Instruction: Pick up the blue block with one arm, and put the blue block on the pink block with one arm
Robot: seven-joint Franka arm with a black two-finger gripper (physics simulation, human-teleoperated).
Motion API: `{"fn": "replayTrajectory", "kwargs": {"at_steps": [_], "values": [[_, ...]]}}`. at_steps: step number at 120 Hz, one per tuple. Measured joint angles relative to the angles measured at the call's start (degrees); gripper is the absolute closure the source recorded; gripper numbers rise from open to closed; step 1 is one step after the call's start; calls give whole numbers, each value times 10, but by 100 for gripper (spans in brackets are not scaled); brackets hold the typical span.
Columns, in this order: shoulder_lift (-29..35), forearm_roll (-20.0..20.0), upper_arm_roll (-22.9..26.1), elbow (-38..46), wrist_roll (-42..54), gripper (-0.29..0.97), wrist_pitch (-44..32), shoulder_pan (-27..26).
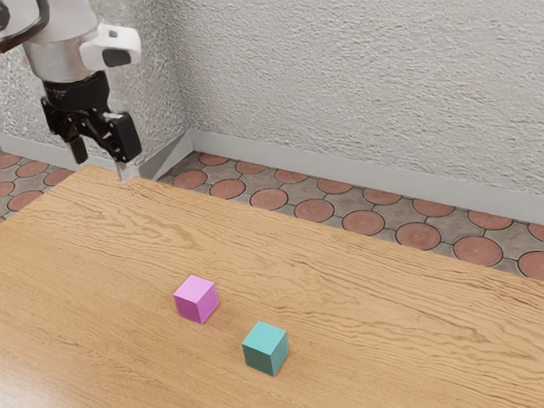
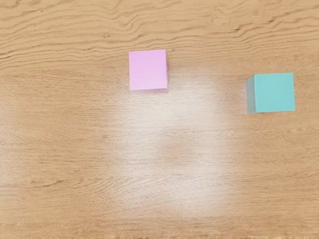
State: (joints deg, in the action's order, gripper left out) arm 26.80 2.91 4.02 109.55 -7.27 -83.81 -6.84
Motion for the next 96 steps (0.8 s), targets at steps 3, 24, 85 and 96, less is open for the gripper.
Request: {"fn": "replayTrajectory", "kwargs": {"at_steps": [3, 24, 85, 96], "values": [[7, 0, 0, 22, 0, 0, -13, -6], [12, -7, 4, 131, -5, 0, -95, -49], [-85, -21, 29, 259, -49, 0, -286, -120], [-103, -21, 29, 256, -58, 0, -309, -122]]}}
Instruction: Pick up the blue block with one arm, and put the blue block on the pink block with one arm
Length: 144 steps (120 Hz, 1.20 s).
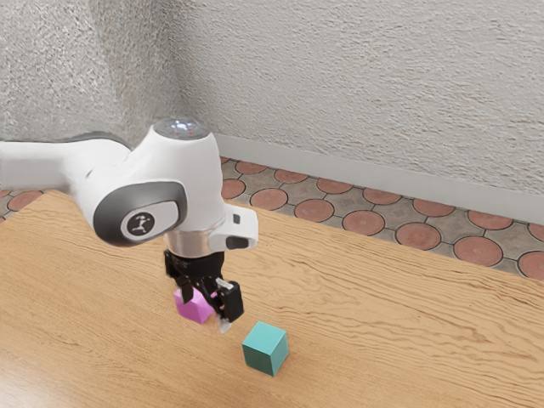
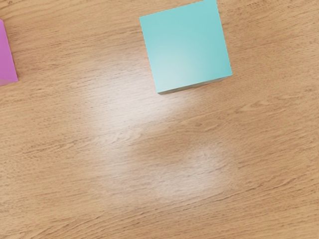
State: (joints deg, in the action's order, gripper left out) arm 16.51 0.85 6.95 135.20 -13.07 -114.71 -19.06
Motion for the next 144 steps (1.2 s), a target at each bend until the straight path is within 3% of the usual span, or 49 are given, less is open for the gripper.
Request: {"fn": "replayTrajectory", "kwargs": {"at_steps": [63, 144], "values": [[-204, -23, -3, -46, -39, 0, -164, 4], [-275, -15, -1, -68, -58, 0, -207, 23]]}}
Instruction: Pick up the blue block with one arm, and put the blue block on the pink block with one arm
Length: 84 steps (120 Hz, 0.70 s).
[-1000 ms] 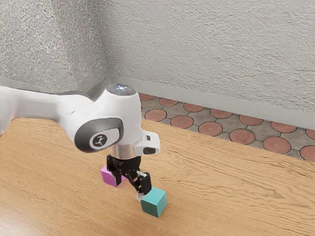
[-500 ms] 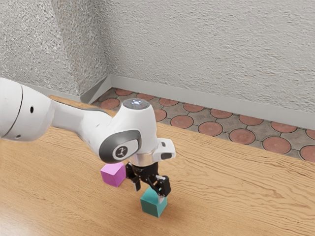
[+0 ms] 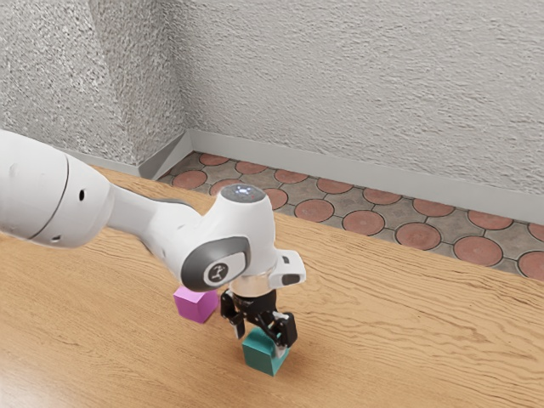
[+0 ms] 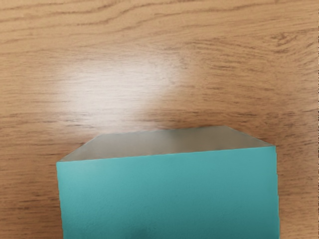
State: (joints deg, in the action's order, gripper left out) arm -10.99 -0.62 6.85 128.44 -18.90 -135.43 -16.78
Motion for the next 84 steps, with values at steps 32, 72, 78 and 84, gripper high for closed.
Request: {"fn": "replayTrajectory", "kwargs": {"at_steps": [32, 72, 78, 84], "values": [[-30, 5, -1, -19, -3, 0, -2, 4], [-38, 8, 0, -19, -6, 18, -3, 4], [-41, 8, 0, -20, -7, 22, -3, 4], [-43, 8, 1, -21, -7, 24, -3, 4]]}}
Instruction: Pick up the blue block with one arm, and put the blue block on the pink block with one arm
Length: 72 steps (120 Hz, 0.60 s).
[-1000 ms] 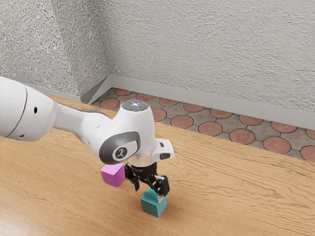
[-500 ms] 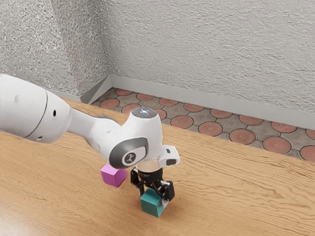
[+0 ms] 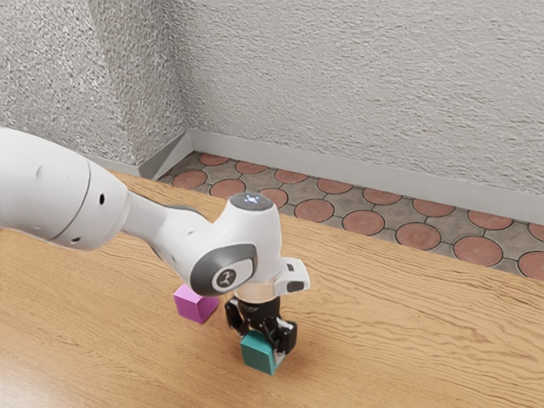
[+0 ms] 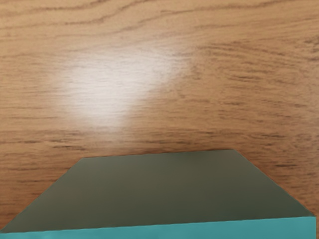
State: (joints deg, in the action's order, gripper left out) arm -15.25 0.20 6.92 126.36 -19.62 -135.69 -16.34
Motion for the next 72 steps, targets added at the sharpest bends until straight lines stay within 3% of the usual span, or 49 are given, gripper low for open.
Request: {"fn": "replayTrajectory", "kwargs": {"at_steps": [72], "values": [[81, 19, -1, -7, -3, 29, 25, 53]]}}
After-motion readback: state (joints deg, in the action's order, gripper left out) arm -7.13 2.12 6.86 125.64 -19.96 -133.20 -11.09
